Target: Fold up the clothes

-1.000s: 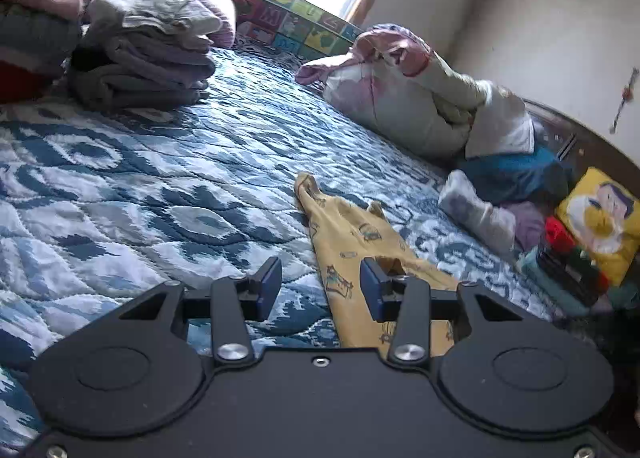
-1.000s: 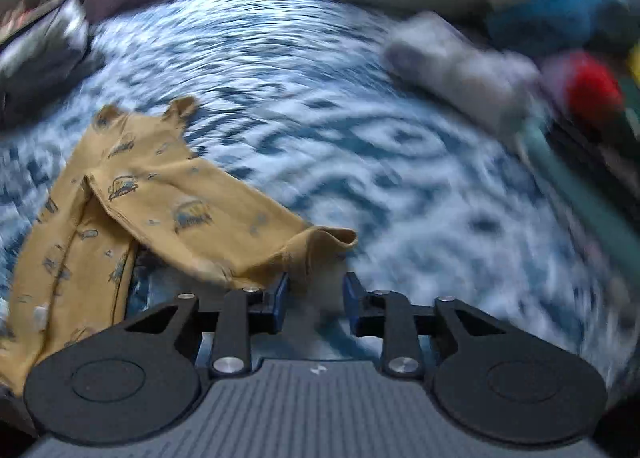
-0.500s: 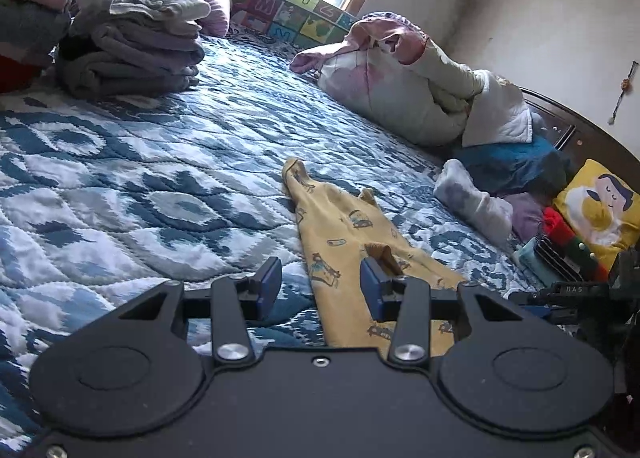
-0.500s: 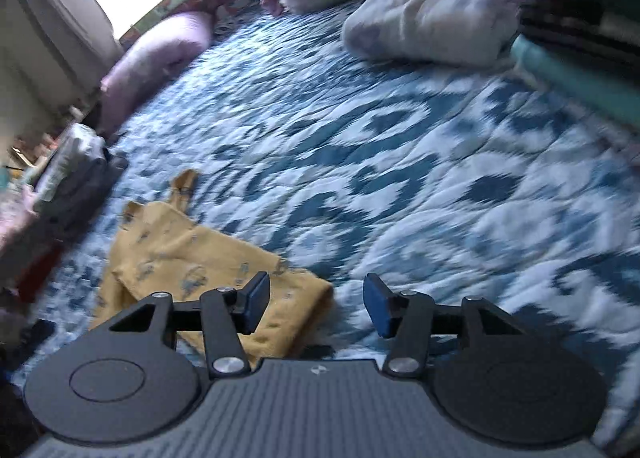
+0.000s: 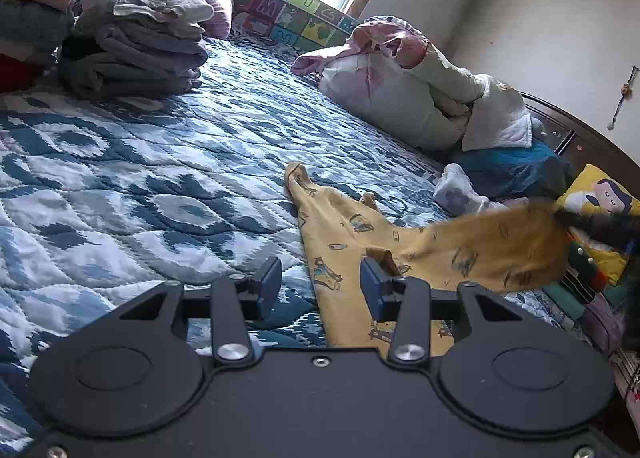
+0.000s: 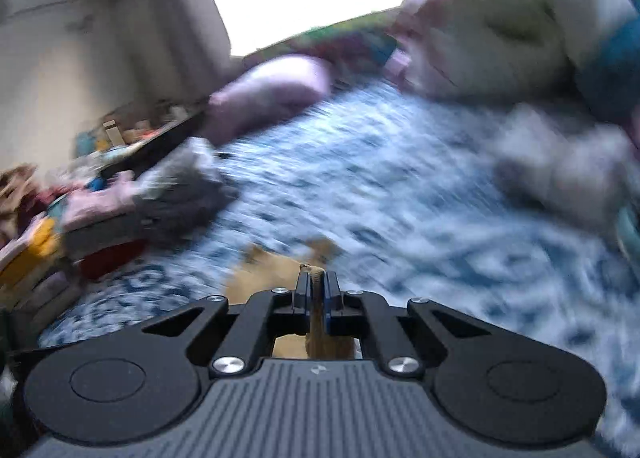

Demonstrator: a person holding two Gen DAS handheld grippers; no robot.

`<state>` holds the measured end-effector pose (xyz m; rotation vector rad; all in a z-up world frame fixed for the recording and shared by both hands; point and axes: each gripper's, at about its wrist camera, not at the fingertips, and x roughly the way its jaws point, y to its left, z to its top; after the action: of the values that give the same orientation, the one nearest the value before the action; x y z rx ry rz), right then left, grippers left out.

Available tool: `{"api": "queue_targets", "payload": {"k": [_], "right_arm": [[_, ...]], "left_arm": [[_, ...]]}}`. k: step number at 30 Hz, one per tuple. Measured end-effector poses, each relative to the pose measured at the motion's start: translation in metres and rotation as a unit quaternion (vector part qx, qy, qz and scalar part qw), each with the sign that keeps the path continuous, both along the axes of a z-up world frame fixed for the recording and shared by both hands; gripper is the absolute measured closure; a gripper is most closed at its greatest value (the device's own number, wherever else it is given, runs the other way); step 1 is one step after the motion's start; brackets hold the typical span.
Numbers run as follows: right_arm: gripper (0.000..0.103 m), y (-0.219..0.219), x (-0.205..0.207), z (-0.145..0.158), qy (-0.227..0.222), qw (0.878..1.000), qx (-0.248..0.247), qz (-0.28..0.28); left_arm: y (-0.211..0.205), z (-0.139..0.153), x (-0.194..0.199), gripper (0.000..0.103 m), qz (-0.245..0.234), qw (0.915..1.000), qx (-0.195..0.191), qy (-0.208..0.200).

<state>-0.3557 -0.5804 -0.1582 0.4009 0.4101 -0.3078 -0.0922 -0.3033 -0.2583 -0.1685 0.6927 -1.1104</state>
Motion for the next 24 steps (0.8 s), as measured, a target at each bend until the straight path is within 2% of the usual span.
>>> {"api": "queue_targets", "payload": {"k": [3,6,9,12,14,19,24], "right_arm": [[0.095,0.034,0.025,0.025,0.002,0.997,-0.056,0.053],[0.095,0.071,0.047,0.034,0.016,0.988,-0.112,0.108],[0.095,0.109,0.062,0.030,0.043,0.970,-0.176,0.159],[0.095,0.140,0.073,0.011,0.080,0.952,-0.218,0.201],[0.095,0.157,0.076,-0.005,0.103,0.942,-0.234,0.219],[0.095,0.180,0.078,-0.035,0.131,0.928,-0.254,0.237],[0.096,0.197,0.070,-0.040,0.110,0.921,-0.270,0.257]], "left_arm": [[0.003,0.001,0.000,0.061,0.002,1.0000,-0.003,0.002],[0.008,0.003,0.002,0.061,0.007,0.9999,-0.009,0.004],[0.013,0.003,0.006,0.060,0.013,0.9997,-0.016,0.013],[0.018,0.004,0.010,0.060,0.018,0.9994,-0.023,0.021],[0.020,0.004,0.010,0.060,0.019,0.9992,-0.027,0.023],[0.020,0.004,0.010,0.060,0.016,0.9992,-0.027,0.024],[0.018,0.003,0.011,0.060,0.015,0.9993,-0.025,0.025]]}}
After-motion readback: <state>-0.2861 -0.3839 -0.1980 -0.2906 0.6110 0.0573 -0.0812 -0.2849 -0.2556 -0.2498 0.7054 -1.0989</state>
